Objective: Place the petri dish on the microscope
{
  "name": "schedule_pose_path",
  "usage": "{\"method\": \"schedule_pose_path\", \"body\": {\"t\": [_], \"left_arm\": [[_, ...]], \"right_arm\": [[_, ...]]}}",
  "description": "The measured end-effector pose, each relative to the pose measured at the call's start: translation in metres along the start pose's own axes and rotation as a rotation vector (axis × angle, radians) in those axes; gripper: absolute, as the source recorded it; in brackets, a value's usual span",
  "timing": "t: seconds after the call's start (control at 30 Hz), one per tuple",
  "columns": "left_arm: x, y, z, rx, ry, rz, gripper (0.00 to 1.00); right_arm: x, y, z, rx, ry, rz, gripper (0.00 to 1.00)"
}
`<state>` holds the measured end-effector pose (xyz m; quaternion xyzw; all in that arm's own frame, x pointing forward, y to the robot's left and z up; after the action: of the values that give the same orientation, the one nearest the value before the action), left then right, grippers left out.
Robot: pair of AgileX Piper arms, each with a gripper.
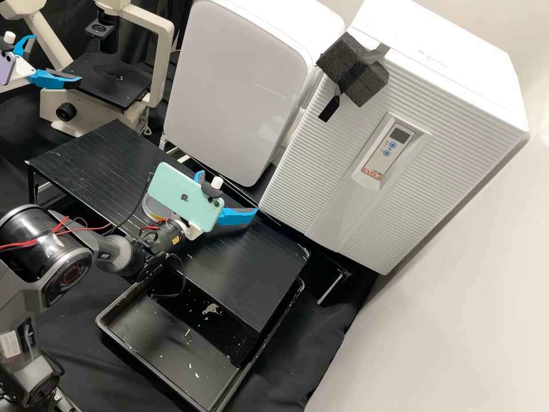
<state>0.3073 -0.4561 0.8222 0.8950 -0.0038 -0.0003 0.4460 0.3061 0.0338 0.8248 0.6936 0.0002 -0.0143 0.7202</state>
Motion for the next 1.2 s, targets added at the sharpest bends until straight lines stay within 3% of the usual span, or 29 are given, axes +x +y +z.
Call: {"method": "schedule_pose_path", "body": {"t": [0.33,0.5,0.67,0.87,1.03,1.2], "left_arm": [[0.000,0.000,0.000,0.000,0.000,0.000,1.00],[-0.001,-0.002,0.011,0.016,-0.060,-0.006,1.00],[-0.016,-0.002,0.047,0.051,-0.270,0.003,1.00],[-0.038,-0.002,0.094,0.056,-0.612,0.020,1.00],[-0.048,-0.010,0.132,0.071,-0.911,-0.035,1.00],[-0.040,-0.012,0.155,0.042,-1.018,-0.064,1.00]], "right_arm": [[0.000,0.000,0.000,0.000,0.000,0.000,1.00],[0.000,0.000,0.000,0.000,0.000,0.000,1.00],[0.000,0.000,0.000,0.000,0.000,0.000,1.00],[0.000,0.000,0.000,0.000,0.000,0.000,1.00],[0.000,0.000,0.000,0.000,0.000,0.000,1.00],[0.000,0.000,0.000,0.000,0.000,0.000,1.00]]}}
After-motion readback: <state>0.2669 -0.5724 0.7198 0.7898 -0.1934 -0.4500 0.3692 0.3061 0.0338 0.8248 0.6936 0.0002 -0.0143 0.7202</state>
